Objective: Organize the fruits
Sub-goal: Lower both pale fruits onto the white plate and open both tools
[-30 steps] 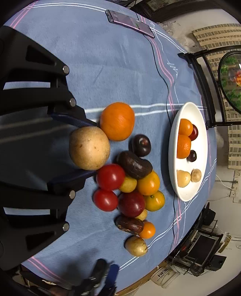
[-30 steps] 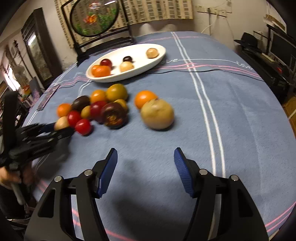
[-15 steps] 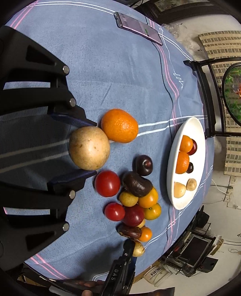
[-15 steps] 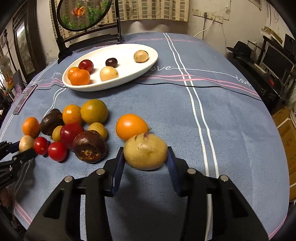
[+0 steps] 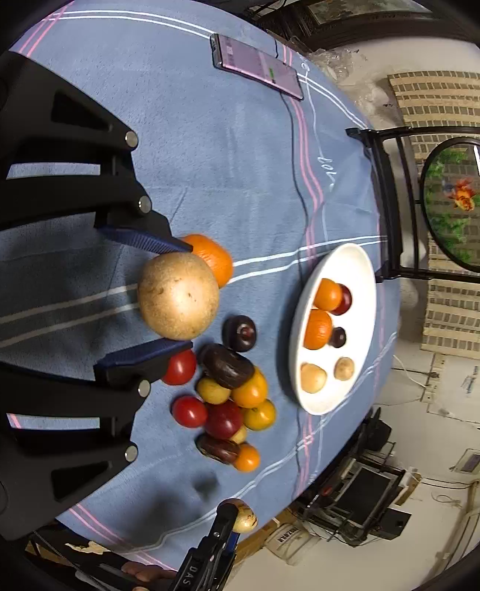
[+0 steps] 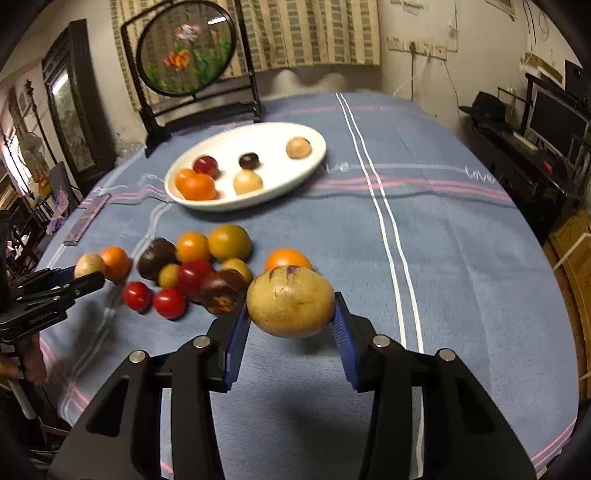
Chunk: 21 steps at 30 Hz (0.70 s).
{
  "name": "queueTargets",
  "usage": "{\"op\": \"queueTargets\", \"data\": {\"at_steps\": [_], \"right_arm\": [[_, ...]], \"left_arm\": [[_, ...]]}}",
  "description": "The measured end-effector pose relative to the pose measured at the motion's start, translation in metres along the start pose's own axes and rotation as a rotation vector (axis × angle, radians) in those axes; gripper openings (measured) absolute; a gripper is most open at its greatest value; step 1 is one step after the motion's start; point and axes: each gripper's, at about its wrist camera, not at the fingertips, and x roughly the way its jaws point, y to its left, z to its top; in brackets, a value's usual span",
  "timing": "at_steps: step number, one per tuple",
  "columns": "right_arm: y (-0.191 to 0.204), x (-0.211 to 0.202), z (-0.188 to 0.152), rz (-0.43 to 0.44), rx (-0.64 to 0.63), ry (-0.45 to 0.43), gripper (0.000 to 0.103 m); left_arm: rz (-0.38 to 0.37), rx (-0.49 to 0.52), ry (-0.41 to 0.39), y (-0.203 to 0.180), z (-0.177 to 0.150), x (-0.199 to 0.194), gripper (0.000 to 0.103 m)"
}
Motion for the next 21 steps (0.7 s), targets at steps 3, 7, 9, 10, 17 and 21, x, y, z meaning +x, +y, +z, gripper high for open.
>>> {"op": "queueTargets", "data": {"at_steps": [3, 7, 9, 10, 17, 21], "right_arm": [[0.004, -0.01, 0.002, 0.026, -0.003, -0.029, 0.044], [0.005, -0.016, 0.008, 0.087, -0.002, -0.049, 0.044], [0.004, -0.018, 0.013, 0.099, 0.005, -0.064, 0.044], [0.003, -0.018, 0.016, 0.105, 0.009, -0.072, 0.044], [0.001, -0.013, 0.043, 0.12, 0.01, -0.08, 0.044], [0.001, 0.003, 0.07, 0.118, -0.007, -0.082, 0.044]], "left_arm": [[-0.006, -0.006, -0.003, -0.002, 0.004, -0.006, 0.046], [0.002, 0.002, -0.012, -0.006, 0.014, -0.015, 0.046], [-0.001, 0.009, -0.018, -0.01, 0.023, -0.017, 0.046], [-0.003, 0.013, -0.021, -0.011, 0.027, -0.017, 0.046], [-0.038, 0.066, -0.066, -0.032, 0.07, -0.008, 0.046], [-0.049, 0.063, -0.054, -0.039, 0.1, 0.017, 0.046]]}}
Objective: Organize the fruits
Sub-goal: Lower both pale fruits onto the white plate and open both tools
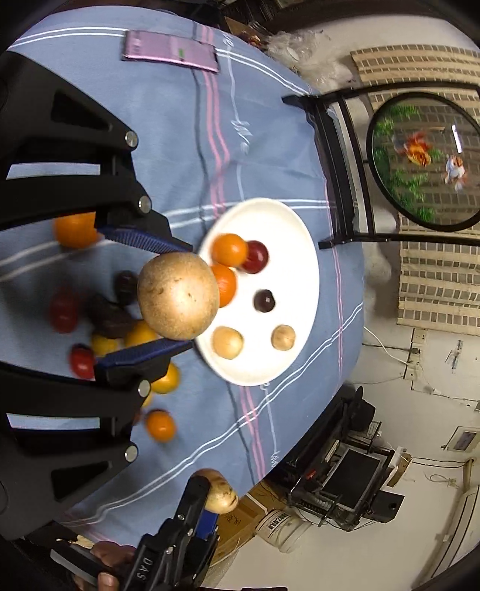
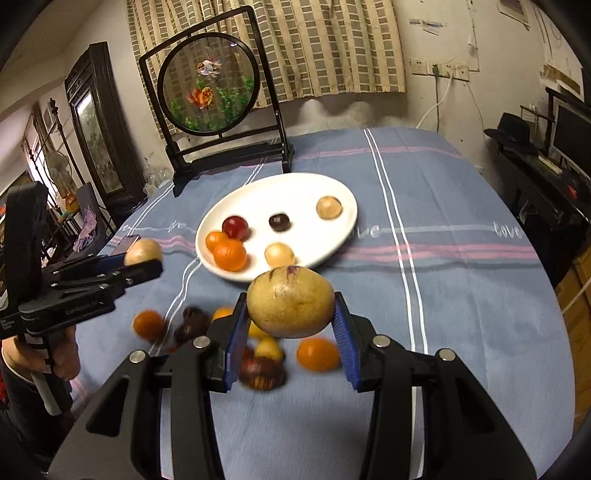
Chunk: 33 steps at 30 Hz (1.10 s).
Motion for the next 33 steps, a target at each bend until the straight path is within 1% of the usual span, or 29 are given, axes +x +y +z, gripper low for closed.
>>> {"op": "queueTargets", "data": {"at_steps": [6, 9, 12, 14, 16, 20, 22, 25, 26, 27, 28, 30, 32, 33], "right_arm": [[-0.001, 0.044, 0.032, 0.002, 0.006, 0.009, 0.044], [0.001, 0.068, 0.042, 0.01, 0.016, 0.025, 0.044], [0.004, 0.091, 0.051, 0.019, 0.032, 0.031, 0.044], [0.007, 0.106, 0.056, 0.021, 0.039, 0.033, 0.044], [0.009, 0.122, 0.057, 0.015, 0.039, 0.052, 0.044], [0.003, 0.134, 0.052, 0.031, 0.052, 0.082, 0.044], [0.0, 0.136, 0.05, 0.014, 0.054, 0.085, 0.045], [-0.004, 0.137, 0.049, 0.001, 0.07, 0.072, 0.047], [-0.006, 0.137, 0.05, 0.012, 0.086, 0.067, 0.049], [-0.007, 0.137, 0.05, 0.02, 0.092, 0.062, 0.057], [-0.007, 0.135, 0.05, 0.022, 0.095, 0.051, 0.061], [-0.004, 0.129, 0.051, 0.022, 0.088, 0.027, 0.062], [-0.003, 0.125, 0.052, 0.036, 0.089, 0.018, 0.063], [-0.004, 0.124, 0.051, 0.036, 0.092, 0.017, 0.063]], "left_arm": [[0.03, -0.009, 0.019, 0.001, 0.029, 0.036, 0.046], [0.03, -0.057, 0.026, 0.007, 0.041, 0.055, 0.046], [0.034, -0.096, 0.037, 0.012, 0.045, 0.072, 0.046], [0.052, -0.095, 0.061, 0.012, 0.045, 0.081, 0.046], [0.063, -0.091, 0.068, 0.014, 0.043, 0.087, 0.046], [0.069, -0.092, 0.08, 0.017, 0.041, 0.096, 0.046], [0.067, -0.101, 0.087, 0.019, 0.039, 0.1, 0.046], [0.064, -0.099, 0.074, 0.017, 0.038, 0.101, 0.047], [0.055, -0.105, 0.071, 0.018, 0.038, 0.1, 0.048], [0.046, -0.112, 0.065, 0.018, 0.038, 0.1, 0.053], [0.051, -0.117, 0.053, 0.02, 0.039, 0.098, 0.056], [0.082, -0.124, 0.004, 0.022, 0.041, 0.09, 0.067], [0.081, -0.139, -0.03, 0.025, 0.041, 0.081, 0.069], [0.076, -0.149, -0.04, 0.026, 0.042, 0.078, 0.073]]}}
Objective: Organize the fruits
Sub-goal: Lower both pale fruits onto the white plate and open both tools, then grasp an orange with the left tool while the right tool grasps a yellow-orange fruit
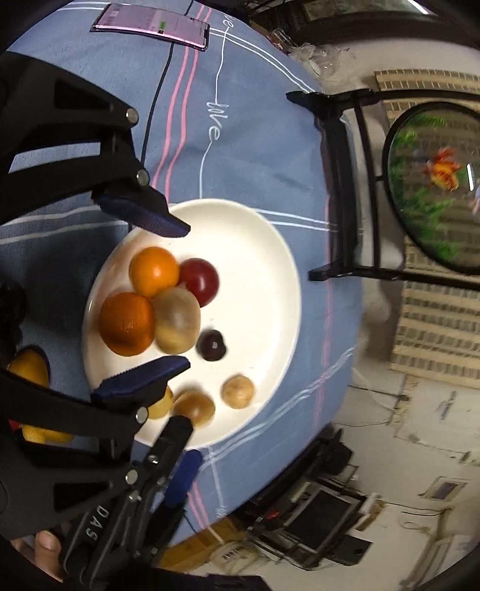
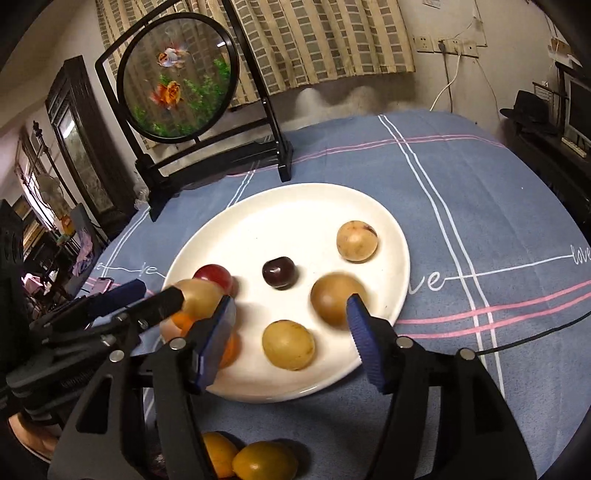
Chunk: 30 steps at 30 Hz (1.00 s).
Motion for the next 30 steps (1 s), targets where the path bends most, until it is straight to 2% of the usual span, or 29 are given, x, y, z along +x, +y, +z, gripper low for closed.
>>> {"op": "queueTargets", "data": {"at_steps": [10, 16, 20, 24, 30], "right_arm": [[-0.008, -0.003, -0.003, -0.04, 0.024, -0.008, 0.064], [-0.014, -0.013, -0.005, -0.041, 0.042, -0.035, 0.064], [-0.016, -0.032, -0.015, -0.03, 0.051, -0.051, 0.065], [-0.011, -0.059, -0.029, -0.035, 0.036, -0.072, 0.066], [-0.013, -0.095, -0.065, -0.173, -0.013, -0.094, 0.066]], "left_arm": [[0.018, -0.002, 0.012, -0.001, -0.002, -0.01, 0.078], [0.024, -0.017, -0.017, 0.002, -0.008, -0.04, 0.082], [0.102, 0.037, -0.048, 0.013, -0.026, -0.069, 0.087], [0.141, 0.026, -0.039, 0.033, -0.048, -0.084, 0.088], [0.142, 0.008, 0.029, 0.051, -0.082, -0.088, 0.088]]}}
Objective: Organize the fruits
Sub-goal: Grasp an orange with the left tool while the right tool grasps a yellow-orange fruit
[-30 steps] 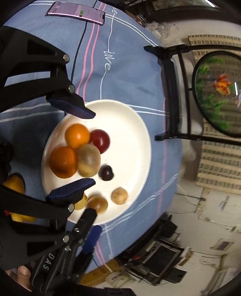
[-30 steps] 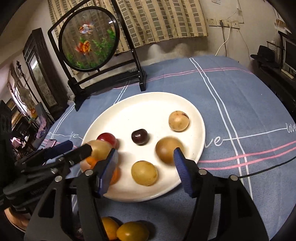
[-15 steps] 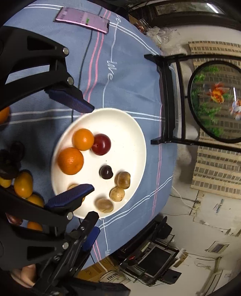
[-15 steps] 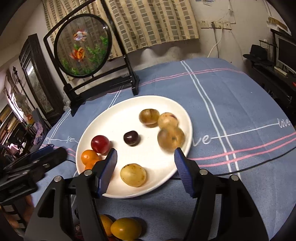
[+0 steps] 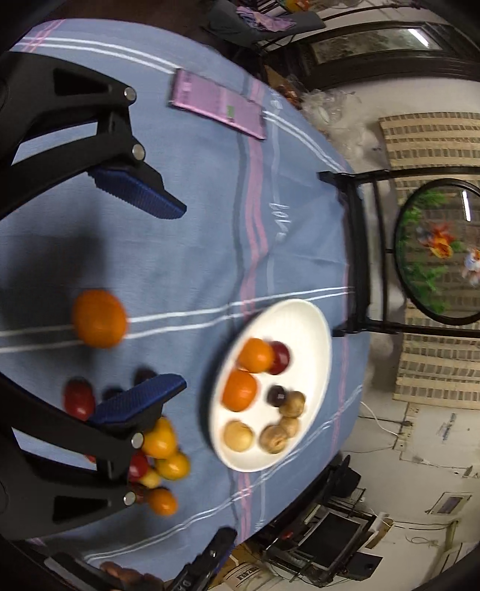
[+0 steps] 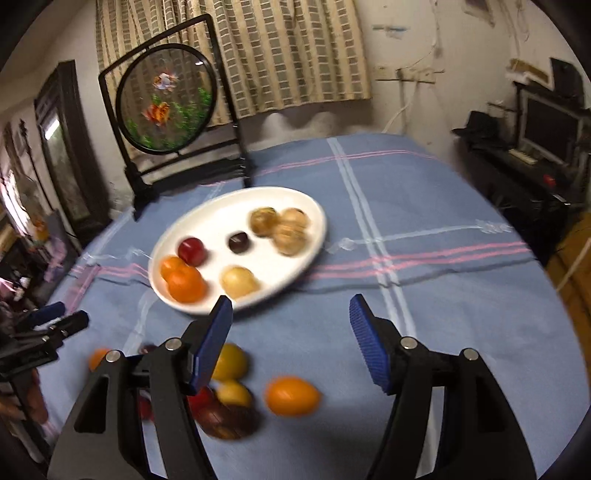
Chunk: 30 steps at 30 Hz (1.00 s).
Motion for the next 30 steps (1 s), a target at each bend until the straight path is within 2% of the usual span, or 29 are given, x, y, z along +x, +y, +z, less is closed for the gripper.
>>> {"op": "queueTargets", "data": {"at_steps": [5, 10, 17, 19, 21, 22, 23, 24, 30], "right_arm": [[-0.022, -0.014, -0.029, -0.027, 0.04, 0.049, 0.066], [-0.035, -0.024, -0.053, -0.01, 0.081, 0.092, 0.066], [-0.035, -0.033, -0.062, -0.003, 0.059, 0.099, 0.066], [-0.032, -0.032, -0.063, 0.0, 0.046, 0.102, 0.066], [-0.029, -0.028, -0.063, -0.003, 0.023, 0.111, 0.066], [-0.027, -0.026, -0.064, -0.004, 0.011, 0.12, 0.066], [-0.025, -0.022, -0.064, -0.007, -0.005, 0.135, 0.066], [-0.023, -0.019, -0.065, -0.018, -0.019, 0.15, 0.066], [-0.009, 0.009, -0.067, -0.039, -0.07, 0.247, 0.066]], "left_arm": [[0.0, 0.013, 0.046, 0.002, -0.024, 0.003, 0.088], [-0.003, 0.013, 0.092, 0.0, -0.037, 0.015, 0.088], [-0.001, 0.027, 0.129, -0.008, -0.046, 0.033, 0.086], [-0.001, 0.038, 0.129, -0.011, -0.048, 0.038, 0.078], [-0.03, 0.042, 0.158, -0.013, -0.05, 0.044, 0.057], [-0.026, 0.041, 0.155, -0.013, -0.049, 0.044, 0.056], [-0.031, 0.036, 0.15, -0.013, -0.048, 0.043, 0.046], [-0.034, 0.032, 0.147, -0.013, -0.048, 0.042, 0.042], [-0.029, 0.035, 0.151, -0.014, -0.048, 0.043, 0.042]]}}
